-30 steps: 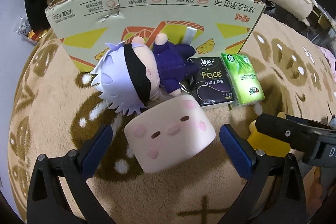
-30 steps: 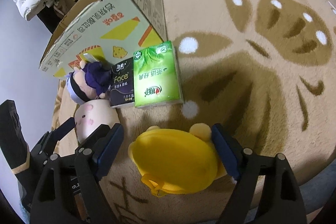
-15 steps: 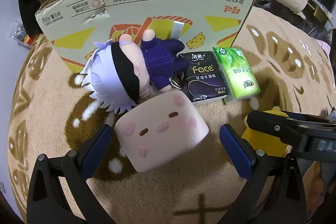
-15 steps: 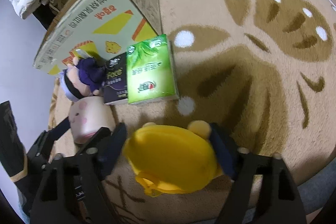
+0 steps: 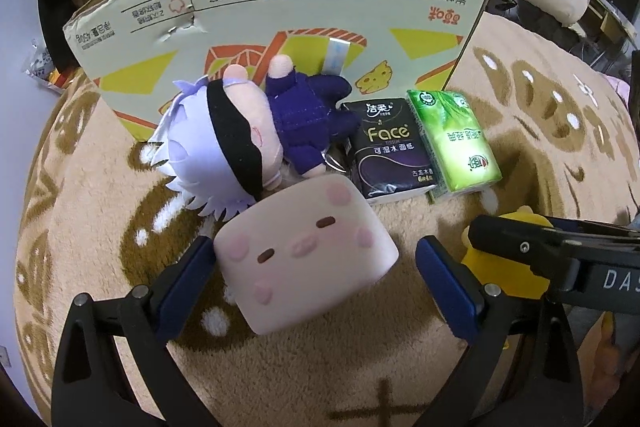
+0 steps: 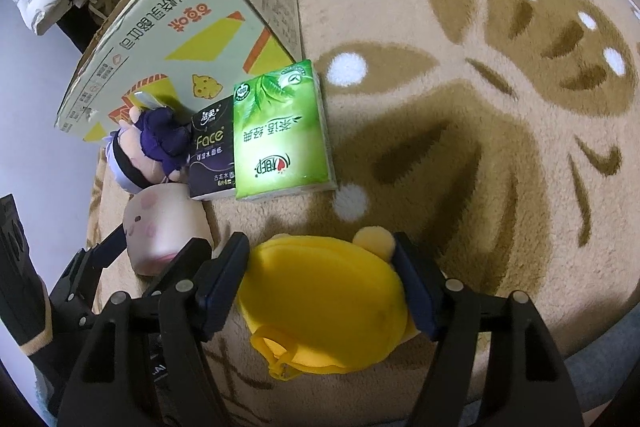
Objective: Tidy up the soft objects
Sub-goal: 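Grasp the pink cube plush with the left tool while the right tool grips the yellow duck, then lift the pink cube with the left tool while the right tool carries the duck toward the box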
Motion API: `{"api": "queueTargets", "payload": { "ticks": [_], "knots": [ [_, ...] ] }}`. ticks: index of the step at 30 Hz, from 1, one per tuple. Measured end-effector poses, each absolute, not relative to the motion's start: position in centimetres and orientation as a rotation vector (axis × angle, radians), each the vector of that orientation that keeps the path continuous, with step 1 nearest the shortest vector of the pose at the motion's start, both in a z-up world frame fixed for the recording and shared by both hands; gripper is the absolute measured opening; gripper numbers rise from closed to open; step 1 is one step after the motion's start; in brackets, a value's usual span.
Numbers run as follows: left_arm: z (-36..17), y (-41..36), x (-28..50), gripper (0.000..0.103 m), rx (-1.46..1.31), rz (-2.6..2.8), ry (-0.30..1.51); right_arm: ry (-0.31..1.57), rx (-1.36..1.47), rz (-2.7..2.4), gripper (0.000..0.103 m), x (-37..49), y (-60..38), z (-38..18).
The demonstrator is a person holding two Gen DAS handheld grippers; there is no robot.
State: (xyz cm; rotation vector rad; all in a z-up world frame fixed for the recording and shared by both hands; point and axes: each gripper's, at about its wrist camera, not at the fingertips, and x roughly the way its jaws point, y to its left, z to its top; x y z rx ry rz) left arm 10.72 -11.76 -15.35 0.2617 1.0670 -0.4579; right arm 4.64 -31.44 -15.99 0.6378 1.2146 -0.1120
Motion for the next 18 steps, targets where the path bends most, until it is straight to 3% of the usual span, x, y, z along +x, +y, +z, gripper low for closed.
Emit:
{"api": "queueTargets", "payload": {
  "ticks": [4,18],
  "knots": [
    [-15.7,-11.7,11.1,0.086,0.281,-0.428,1.069,1.218,0.622,-0.108,0.077,4.9,-31.4,-16.1],
    [-14.3,-9.6,10.5,0.061,0.248,-0.362,1.063,1.235,0.597,-0.098,0.075,5.1,-30.9,-16.5]
  ]
}}
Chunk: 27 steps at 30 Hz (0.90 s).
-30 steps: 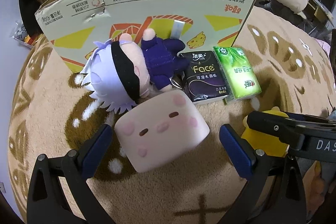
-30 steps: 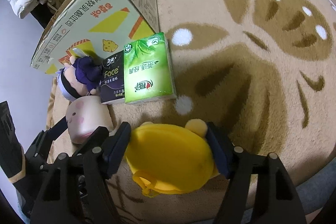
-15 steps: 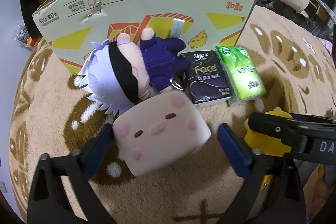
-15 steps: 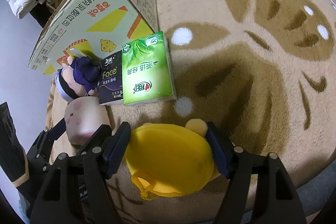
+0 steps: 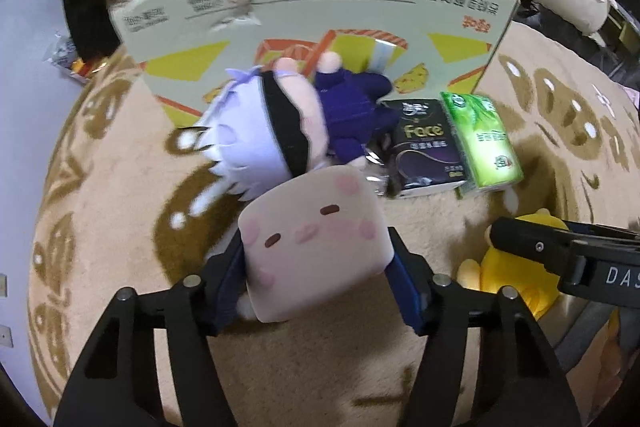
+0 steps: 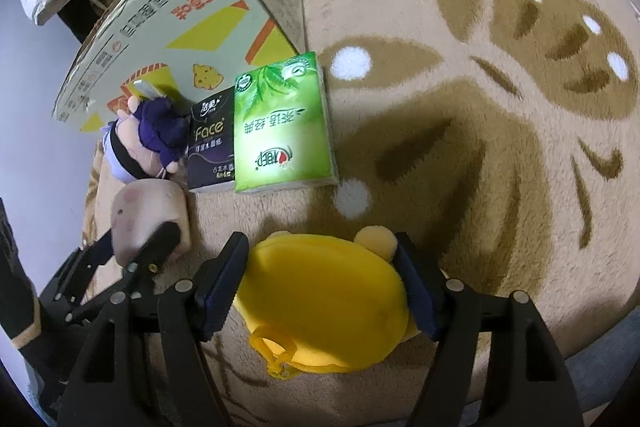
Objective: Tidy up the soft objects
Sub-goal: 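Lift the pink cube with the left tool while the right tool carries the duck toward the box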
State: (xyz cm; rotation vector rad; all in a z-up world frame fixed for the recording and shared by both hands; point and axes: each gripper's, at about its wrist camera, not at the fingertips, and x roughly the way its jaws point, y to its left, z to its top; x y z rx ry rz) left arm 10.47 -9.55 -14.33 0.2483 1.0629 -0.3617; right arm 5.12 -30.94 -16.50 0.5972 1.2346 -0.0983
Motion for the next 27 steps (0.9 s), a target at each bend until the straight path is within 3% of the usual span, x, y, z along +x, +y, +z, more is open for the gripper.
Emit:
{"api": "queueTargets", "payload": {
  "ticks": [12,27],
  "knots": [
    [-10.2,-7.8,7.9,0.061,0.221,-0.349,0.926,1.168,0.531,-0.039,0.072,4.6,-28.4,-14.8],
    [-7.2,-6.7,6.9,0.061,0.177,-0.291,0.780,0.790,0.457,0.039,0.071,3.8,-28.2,-8.1]
  ]
}}
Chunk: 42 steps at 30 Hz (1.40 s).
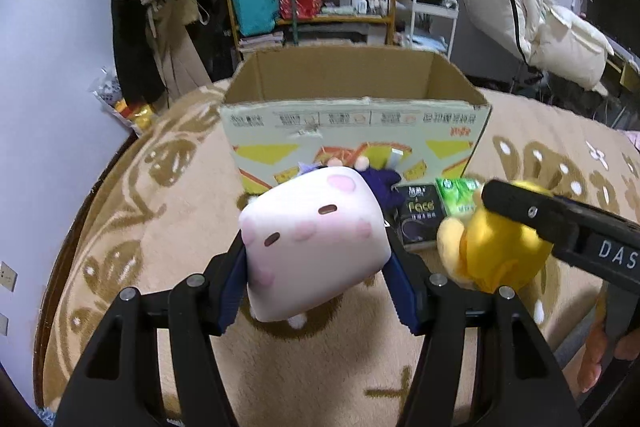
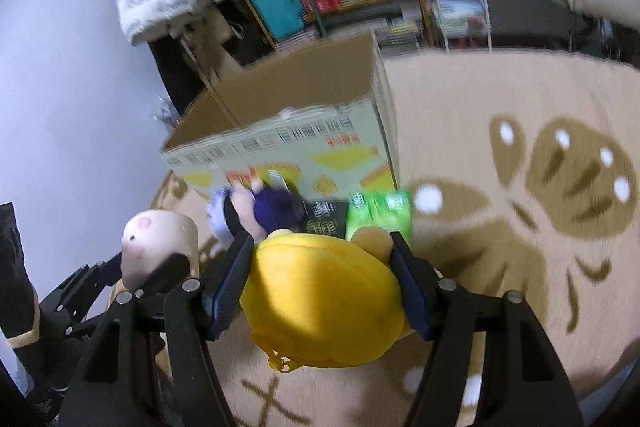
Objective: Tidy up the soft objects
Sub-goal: 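Lift the pink cube with the left tool while the right tool carries the duck toward the box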
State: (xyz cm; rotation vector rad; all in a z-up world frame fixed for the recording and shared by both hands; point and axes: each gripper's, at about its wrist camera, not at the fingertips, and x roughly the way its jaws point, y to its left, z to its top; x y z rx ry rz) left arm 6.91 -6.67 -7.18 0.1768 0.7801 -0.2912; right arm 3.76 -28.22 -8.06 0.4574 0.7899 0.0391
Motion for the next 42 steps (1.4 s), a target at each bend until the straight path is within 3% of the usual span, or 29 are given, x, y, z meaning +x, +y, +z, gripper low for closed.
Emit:
{"api": "queueTargets", "payload": {
  "ticks": [6,18,42],
  "knots": [
    [-6.3,-6.4,6.6,0.061,0.168,-0.279,0.733,0.617,0.370,0.042,0.071,3.4,-27.6,-5.2],
    [-4.3,-6.6,7.7,0.061,0.163,-0.279,0.629,0.454,0.258,0.066,0.071,5.3,-27.4,-1.5],
    [-1.5,-8.0,16.3,0.062,0.191,-0.250,0.502,0.341,0.146,0.025,0.071,12.0,-30.0,0.7]
  ]
}}
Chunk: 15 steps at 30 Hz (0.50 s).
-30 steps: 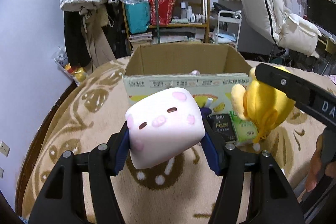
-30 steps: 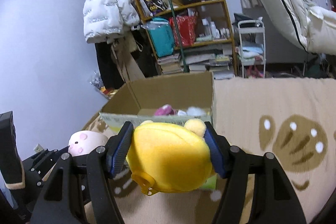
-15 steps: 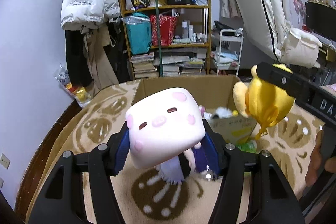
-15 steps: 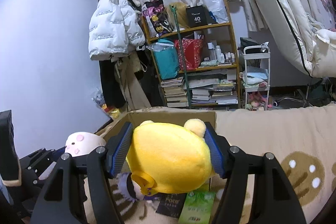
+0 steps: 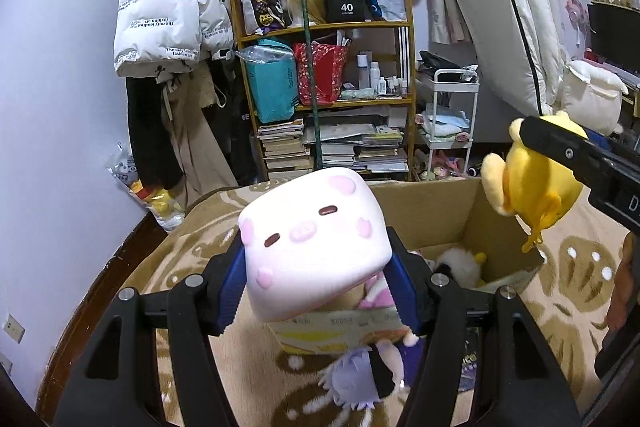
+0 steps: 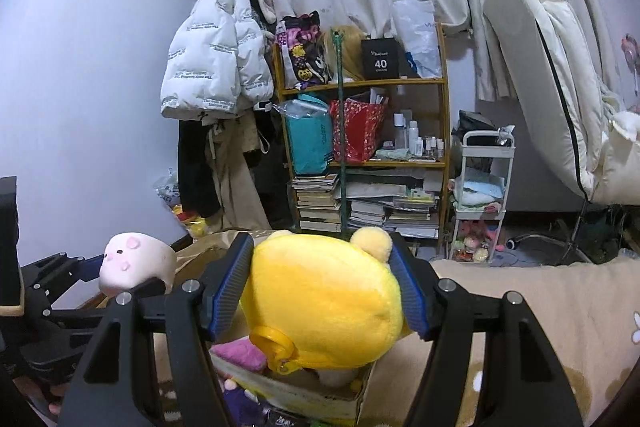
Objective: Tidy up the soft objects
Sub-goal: 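Lift the pink cube with the left tool while the right tool carries the duck toward the box, then open the left tool over the box while the right tool releases the yellow duck inside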
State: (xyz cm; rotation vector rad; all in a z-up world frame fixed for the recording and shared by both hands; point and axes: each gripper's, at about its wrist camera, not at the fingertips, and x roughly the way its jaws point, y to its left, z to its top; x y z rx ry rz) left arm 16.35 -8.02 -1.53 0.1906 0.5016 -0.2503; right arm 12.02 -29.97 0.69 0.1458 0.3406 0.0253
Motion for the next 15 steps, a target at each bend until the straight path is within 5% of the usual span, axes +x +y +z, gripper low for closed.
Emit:
{"api": "queueTargets", "payload": {
  "ticks": [15],
  "knots": [
    [-4.5,-8.9,19.0,0.066,0.231,-0.219,0.549,0.433,0.162,0.056,0.074,14.3,-30.3,-2.9]
  ]
}}
